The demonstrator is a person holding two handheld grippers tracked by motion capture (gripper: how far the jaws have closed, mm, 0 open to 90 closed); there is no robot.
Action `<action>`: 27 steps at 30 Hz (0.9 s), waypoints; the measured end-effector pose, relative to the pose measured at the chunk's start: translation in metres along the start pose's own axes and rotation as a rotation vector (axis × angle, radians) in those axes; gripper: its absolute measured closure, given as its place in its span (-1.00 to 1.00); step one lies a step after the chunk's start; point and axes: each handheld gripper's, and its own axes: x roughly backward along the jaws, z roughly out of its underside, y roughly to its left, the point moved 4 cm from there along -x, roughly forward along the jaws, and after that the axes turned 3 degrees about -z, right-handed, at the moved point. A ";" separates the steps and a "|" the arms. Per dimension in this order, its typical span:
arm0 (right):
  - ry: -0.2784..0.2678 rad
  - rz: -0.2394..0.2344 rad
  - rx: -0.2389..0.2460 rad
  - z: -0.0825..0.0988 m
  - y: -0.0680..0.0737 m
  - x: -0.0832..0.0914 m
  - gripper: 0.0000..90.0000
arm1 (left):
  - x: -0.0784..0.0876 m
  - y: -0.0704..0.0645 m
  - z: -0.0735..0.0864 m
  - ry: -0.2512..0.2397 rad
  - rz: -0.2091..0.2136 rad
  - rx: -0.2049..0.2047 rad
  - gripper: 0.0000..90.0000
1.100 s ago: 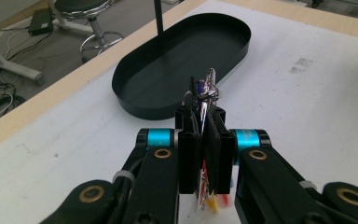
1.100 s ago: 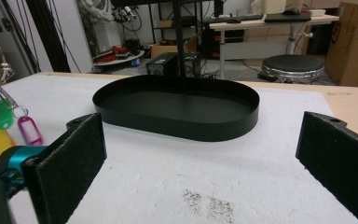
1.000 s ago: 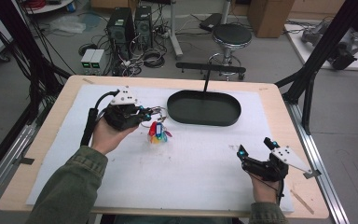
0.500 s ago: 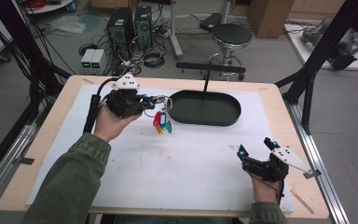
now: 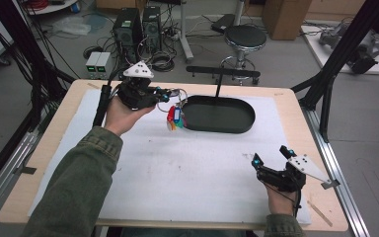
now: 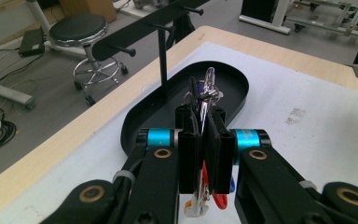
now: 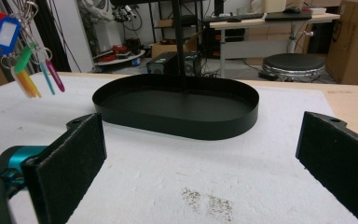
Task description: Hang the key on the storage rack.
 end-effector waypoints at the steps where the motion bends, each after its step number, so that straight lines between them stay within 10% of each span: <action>1: 0.001 0.000 0.000 0.000 0.000 0.000 -0.99 | -0.001 0.001 -0.002 0.001 0.000 -0.002 0.87; 27: 0.005 -0.006 -0.011 0.002 -0.001 -0.001 -0.99 | -0.035 0.028 0.004 0.007 -0.033 0.070 0.87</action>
